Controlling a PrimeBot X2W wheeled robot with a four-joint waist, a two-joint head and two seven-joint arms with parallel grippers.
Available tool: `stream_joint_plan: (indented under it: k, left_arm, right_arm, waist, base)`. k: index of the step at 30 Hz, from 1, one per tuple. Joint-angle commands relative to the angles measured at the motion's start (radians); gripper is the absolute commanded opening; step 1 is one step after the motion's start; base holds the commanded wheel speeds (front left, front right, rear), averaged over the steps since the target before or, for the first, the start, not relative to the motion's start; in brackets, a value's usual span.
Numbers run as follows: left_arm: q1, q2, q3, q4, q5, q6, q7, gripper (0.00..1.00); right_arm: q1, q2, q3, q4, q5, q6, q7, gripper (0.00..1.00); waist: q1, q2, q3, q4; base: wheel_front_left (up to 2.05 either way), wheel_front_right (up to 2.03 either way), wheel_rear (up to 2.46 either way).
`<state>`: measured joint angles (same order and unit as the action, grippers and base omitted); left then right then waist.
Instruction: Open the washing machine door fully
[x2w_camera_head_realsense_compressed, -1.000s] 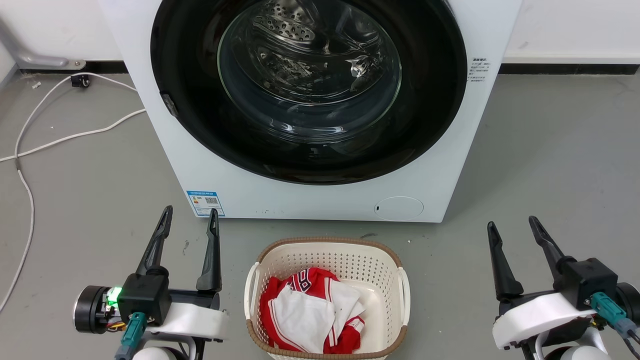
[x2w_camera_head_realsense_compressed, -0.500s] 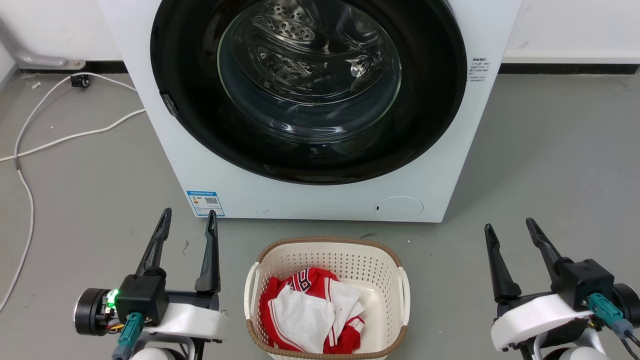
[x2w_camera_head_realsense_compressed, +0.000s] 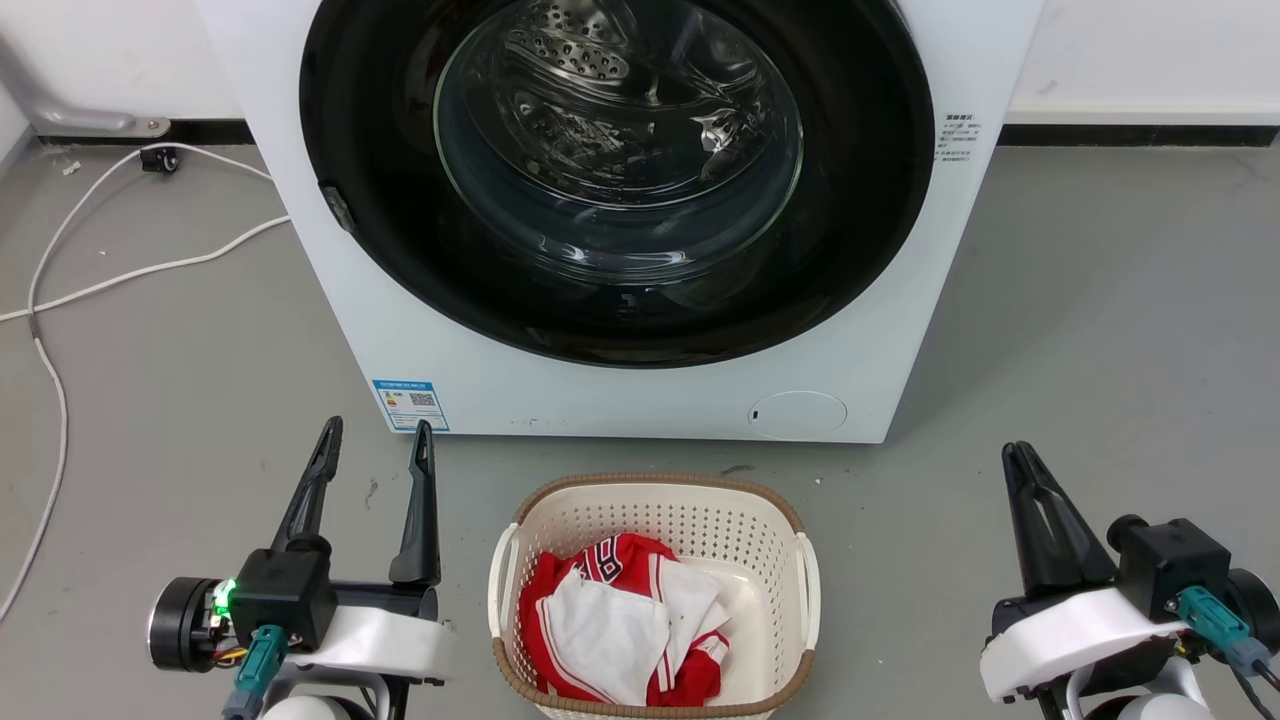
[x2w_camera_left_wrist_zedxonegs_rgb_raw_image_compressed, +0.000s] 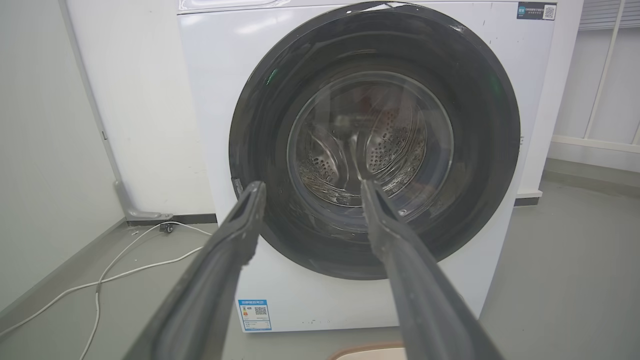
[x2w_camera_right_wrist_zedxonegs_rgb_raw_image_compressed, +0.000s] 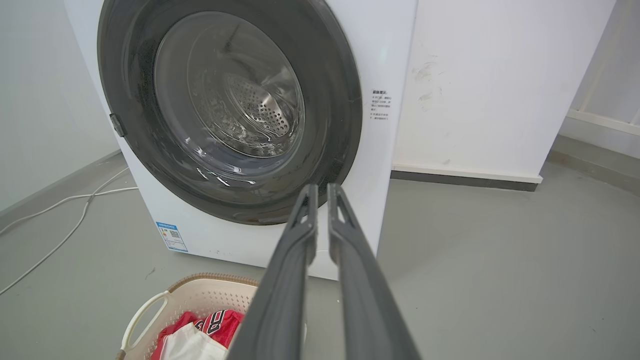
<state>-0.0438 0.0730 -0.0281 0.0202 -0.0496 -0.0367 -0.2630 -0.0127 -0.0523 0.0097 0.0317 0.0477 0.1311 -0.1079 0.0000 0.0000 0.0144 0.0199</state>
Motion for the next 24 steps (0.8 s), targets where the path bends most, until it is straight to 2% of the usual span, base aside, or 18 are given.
stream_joint_plan:
  k: [1, 6, 11, 19, 23, 24]
  left_arm:
    - [0.011, -0.004, 0.003, -0.002, 0.003, -0.004, -0.003, 1.0]
    - [0.012, -0.006, 0.008, -0.002, 0.002, -0.005, -0.003, 1.0]
    - [0.006, -0.01, 0.014, -0.003, -0.002, -0.009, -0.003, 1.0]
    - [-0.014, -0.014, 0.02, -0.006, 0.0, -0.01, -0.003, 1.0]
    - [-0.028, -0.015, 0.024, -0.01, -0.001, -0.011, -0.003, 1.0]
    - [-0.028, -0.015, 0.024, -0.01, -0.001, -0.011, -0.003, 1.0]
  right_arm:
    - [0.0, 0.004, 0.001, 0.001, 0.005, -0.001, -0.001, 0.0]
    - [-0.003, 0.004, 0.008, -0.003, 0.029, 0.0, -0.003, 0.0]
    - [-0.018, 0.004, 0.009, -0.008, 0.125, -0.001, -0.019, 0.0]
    - [-0.081, 0.003, 0.013, 0.035, 0.712, -0.001, -0.057, 0.0]
    - [-0.158, 0.003, 0.006, 0.053, 0.996, 0.0, -0.041, 0.0]
    - [-0.158, 0.003, 0.006, 0.053, 0.996, 0.0, -0.041, 0.0]
  waist:
    - [0.0, 0.0, 0.0, 0.0]
    - [0.0, 0.0, 0.001, -0.001]
    - [0.0, 0.0, 0.006, -0.003]
    - [0.0, 0.0, 0.03, 0.0]
    - [0.0, 0.0, 0.054, 0.002]
    - [0.0, 0.0, 0.054, 0.002]
  base:
    - [0.0, 0.0, 0.0]
    - [0.0, 0.0, 0.0]
    - [0.0, 0.0, 0.0]
    - [0.0, 0.0, 0.0]
    - [0.0, 0.0, 0.0]
    - [0.0, 0.0, 0.0]
